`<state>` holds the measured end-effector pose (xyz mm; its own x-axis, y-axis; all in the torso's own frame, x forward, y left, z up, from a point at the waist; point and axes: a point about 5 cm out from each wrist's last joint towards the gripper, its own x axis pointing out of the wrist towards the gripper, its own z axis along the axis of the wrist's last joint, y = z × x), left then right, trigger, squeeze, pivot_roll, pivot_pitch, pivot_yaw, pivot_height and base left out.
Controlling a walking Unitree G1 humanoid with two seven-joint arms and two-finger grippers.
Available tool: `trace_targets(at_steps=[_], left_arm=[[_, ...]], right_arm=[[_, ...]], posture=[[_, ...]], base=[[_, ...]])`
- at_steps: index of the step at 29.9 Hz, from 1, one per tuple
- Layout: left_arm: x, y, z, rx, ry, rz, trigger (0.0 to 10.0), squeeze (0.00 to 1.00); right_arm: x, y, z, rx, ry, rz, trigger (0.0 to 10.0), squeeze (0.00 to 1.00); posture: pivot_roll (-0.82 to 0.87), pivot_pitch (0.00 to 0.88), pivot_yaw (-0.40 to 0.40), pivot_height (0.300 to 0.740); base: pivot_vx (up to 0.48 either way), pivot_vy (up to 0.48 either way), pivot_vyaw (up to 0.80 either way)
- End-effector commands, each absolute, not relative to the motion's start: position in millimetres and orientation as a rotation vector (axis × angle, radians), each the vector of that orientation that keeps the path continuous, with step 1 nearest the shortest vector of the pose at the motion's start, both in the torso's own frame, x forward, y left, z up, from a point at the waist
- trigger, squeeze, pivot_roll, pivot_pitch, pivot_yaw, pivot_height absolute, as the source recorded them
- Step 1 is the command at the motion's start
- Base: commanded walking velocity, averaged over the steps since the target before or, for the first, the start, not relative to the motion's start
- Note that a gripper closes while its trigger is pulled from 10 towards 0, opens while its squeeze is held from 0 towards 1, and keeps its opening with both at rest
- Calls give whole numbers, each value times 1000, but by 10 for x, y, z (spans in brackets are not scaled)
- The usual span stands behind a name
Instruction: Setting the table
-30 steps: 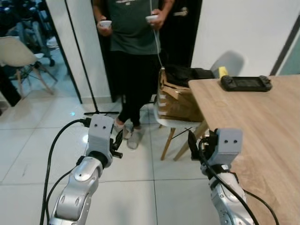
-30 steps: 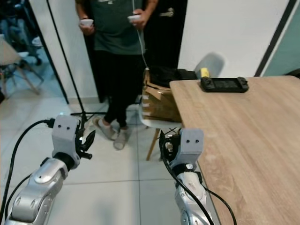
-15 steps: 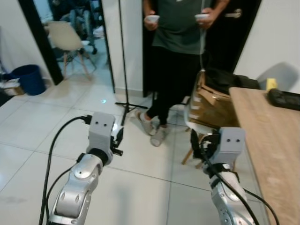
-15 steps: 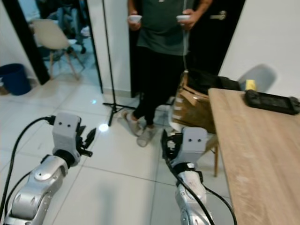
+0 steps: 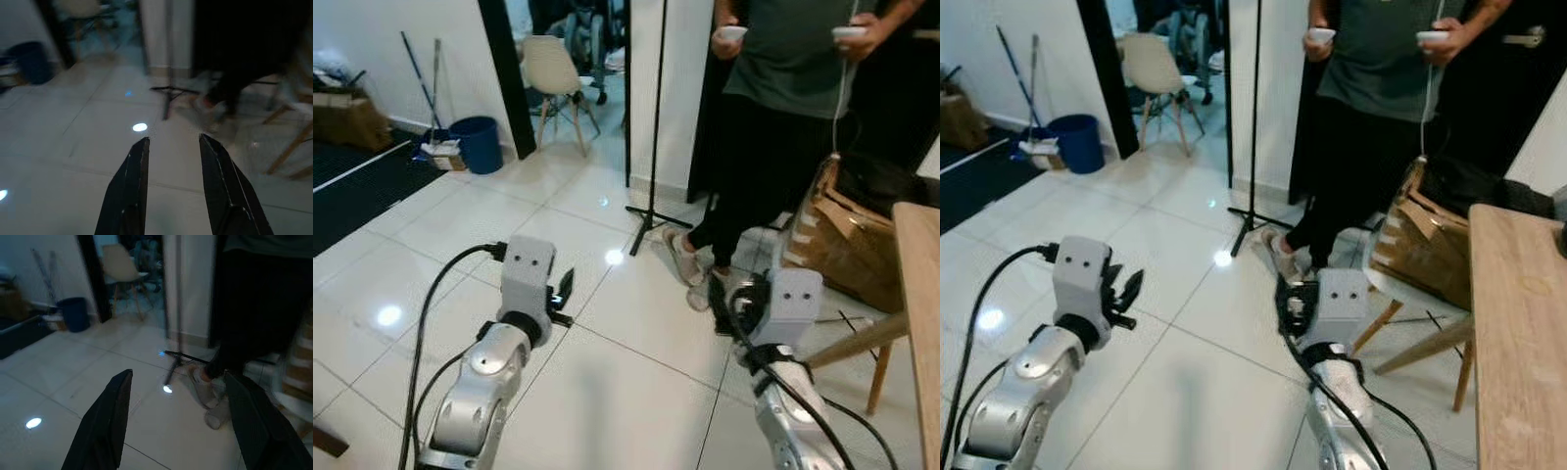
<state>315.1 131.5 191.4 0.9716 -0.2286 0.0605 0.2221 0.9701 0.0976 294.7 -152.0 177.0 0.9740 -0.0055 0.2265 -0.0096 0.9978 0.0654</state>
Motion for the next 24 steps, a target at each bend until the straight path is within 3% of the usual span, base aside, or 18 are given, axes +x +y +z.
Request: trace_targets(at_steps=[1,16,24], left_arm=[[3135,1331,1840,91,-42,-219,10000,0],[3149,1309,1884,108,-68,-236,10000,0],[3177,1286,1893,152,-88,-245,10000,0]], right_arm=[[2927,-1501,1704,64,-202,5,10000,0],[2929,-1495,1705,64,-205,2,10000,0],[2921,-1421,1716,72,-213,27,10000,0]], posture=[[89,66,104,740],[90,66,106,740],[87,63,111,740]], base=[[0,0,800],[0,0,800],[480,0,0]])
